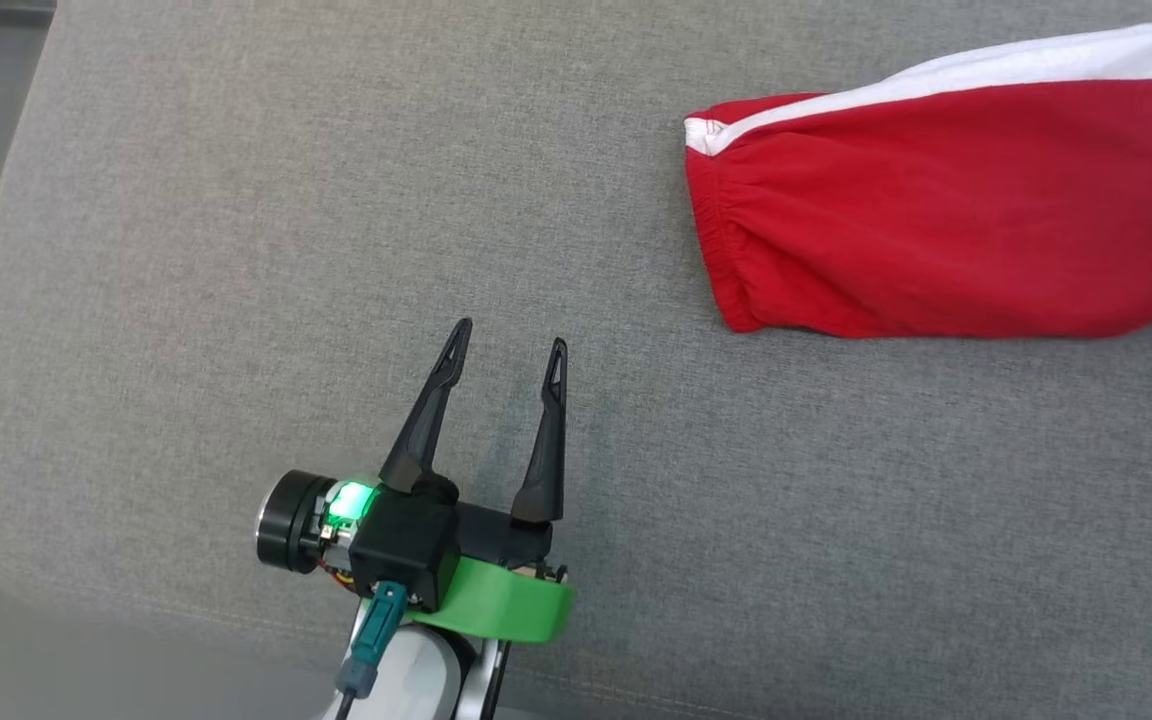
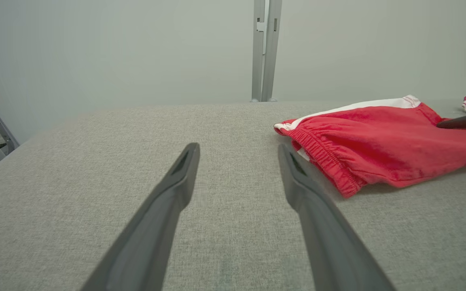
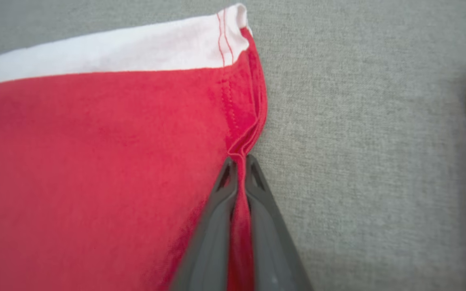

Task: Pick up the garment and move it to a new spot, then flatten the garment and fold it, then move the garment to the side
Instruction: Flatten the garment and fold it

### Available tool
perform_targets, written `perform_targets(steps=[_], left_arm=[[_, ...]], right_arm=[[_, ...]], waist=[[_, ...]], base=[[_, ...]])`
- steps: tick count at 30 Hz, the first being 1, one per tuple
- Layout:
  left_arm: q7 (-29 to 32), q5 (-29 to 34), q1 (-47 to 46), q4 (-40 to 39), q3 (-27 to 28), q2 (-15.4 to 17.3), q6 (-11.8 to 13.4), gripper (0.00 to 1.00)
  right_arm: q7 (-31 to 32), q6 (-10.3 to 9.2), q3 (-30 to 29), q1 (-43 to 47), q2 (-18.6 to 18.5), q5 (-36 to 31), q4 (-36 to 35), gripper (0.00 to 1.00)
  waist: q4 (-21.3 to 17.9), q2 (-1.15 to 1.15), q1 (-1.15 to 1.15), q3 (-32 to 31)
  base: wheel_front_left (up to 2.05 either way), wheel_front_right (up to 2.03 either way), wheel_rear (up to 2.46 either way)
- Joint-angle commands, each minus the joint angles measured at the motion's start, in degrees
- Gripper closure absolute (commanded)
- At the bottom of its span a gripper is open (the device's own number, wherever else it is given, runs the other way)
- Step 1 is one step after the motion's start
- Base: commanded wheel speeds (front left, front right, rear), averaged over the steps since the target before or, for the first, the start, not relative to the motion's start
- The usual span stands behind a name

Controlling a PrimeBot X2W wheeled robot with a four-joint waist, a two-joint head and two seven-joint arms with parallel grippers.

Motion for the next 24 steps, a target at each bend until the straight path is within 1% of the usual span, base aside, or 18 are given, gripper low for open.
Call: perform_targets(steps=[1, 3, 7, 10, 12, 17, 24], left_arm=[[-0.13, 0.8, -0.05, 0.18, 0.32, 0.02, -0.21, 0.0], [-0.14, 0.88, 0.23, 0.35, 0.5, 0.01, -0.38, 0.0], [-0.14, 1.18, 0.8, 0.56, 0.73, 0.03, -0.58, 0.0], [-0.14, 1.23, 0.99, 0.67, 1.01, 0.04, -0.69, 0.0], [-0.14, 1.02, 1.04, 0.7, 1.11, 0.04, -0.75, 0.0], [-0.14, 0.45, 1.06, 0.98, 1.29, 0.04, -0.95, 0.0], [-0.14, 0.41, 1.69, 0.88, 1.91, 0.04, -0.97, 0.0]], right_arm=[[-0.04, -0.12, 0.95, 2.07, -0.97, -0.16, -0.18, 1.0], [-0.5, -0.12, 1.25, 2.14, -1.97, 0.19, -1.77, 1.0], [-1.53, -0.11, 1.5, 2.55, -5.32, -1.03, -4.75, 1.0], [-0.99, -0.11, 1.53, 2.52, -7.57, -2.72, -7.08, 1.0], [-0.5, -0.1, 1.4, 1.83, -8.45, -4.18, -9.01, 1.0], [1.25, -0.09, 0.91, 0.83, -7.09, -8.04, -14.66, 1.0], [4.93, -0.09, -1.77, 3.52, -2.16, -13.13, -25.39, 1.0]], waist=[[-1.5, 0.0, 0.0, -1.28], [-2.6, 0.0, 0.0, -1.98], [-4.37, 0.0, 0.0, -3.2], [-5.21, 0.0, 0.0, -3.83], [-5.53, 0.0, 0.0, -4.05], [-5.71, 0.0, 0.0, -4.78], [-5.0, 0.0, 0.0, -6.25]], base=[[0.0, 0.0, 0.0], [0.0, 0.0, 0.0], [0.0, 0.0, 0.0], [0.0, 0.0, 0.0], [0.0, 0.0, 0.0], [0.0, 0.0, 0.0], [0.0, 0.0, 0.0]])
